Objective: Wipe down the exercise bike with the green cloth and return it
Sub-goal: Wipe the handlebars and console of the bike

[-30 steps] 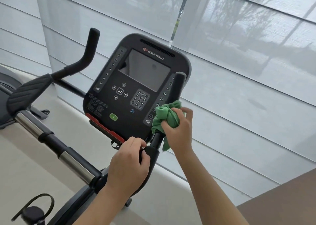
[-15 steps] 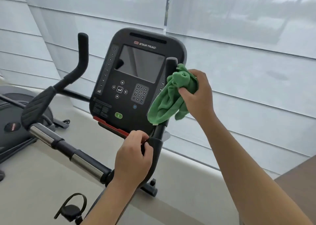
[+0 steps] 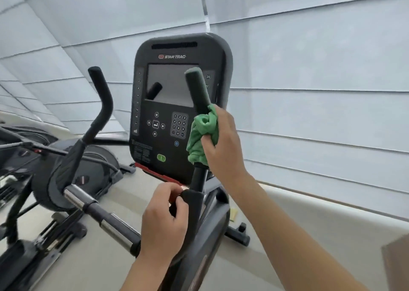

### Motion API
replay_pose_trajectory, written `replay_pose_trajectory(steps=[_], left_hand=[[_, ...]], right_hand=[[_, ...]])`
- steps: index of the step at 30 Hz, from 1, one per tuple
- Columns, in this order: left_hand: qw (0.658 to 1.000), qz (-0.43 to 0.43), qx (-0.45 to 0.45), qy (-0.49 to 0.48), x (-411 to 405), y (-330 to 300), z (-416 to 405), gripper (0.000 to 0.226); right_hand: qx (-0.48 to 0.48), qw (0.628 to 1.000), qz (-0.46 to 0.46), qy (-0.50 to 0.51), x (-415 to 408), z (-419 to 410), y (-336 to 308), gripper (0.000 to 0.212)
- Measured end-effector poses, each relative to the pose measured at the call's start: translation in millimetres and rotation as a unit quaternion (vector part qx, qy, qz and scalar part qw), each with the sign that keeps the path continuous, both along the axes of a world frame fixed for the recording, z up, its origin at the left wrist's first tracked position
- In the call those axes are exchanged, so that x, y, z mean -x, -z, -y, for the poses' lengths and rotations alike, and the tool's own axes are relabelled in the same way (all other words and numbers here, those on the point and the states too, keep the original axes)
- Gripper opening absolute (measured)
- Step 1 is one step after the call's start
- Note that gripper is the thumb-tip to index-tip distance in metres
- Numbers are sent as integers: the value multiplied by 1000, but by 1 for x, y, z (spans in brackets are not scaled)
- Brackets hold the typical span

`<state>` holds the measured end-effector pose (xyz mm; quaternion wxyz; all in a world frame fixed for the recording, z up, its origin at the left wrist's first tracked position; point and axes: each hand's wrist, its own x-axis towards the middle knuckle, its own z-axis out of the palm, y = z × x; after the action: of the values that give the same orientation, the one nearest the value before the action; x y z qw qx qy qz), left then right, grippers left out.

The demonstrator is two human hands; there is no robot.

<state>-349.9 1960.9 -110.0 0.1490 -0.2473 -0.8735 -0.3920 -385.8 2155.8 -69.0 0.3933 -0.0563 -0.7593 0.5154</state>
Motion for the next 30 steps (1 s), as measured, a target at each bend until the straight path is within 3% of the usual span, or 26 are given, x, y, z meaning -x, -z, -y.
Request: replay_pose_trajectory(steps=[5,8,13,17,20,25,30], left_hand=[[1000,2,25,-11,0,1,-2,14],[1000,-3,23,-12,0,2,-2,16],[1000,-6,12,-18,1,5,-2,15],[999,-23,11,-24,1,4,-3,13],[999,-26,13,-26,0,4,-3,12],[999,-22,18,-29,-1,5,-3,12],[999,-21,12,-23,-2,3,-4,11]], right_hand=[[119,990,49,-64,-21,-17,25,55],[125,987,50,-84,-27,-34,18,51],[123,990,-32,-64,1,-65,-30,54],[103,989,-15,-109,31,-49,-52,45],[134,986,-17,-99,32,-38,-41,32],[148,988,1,-49,11,-18,-2,42],[145,988,38,-37,-17,-6,25,31]])
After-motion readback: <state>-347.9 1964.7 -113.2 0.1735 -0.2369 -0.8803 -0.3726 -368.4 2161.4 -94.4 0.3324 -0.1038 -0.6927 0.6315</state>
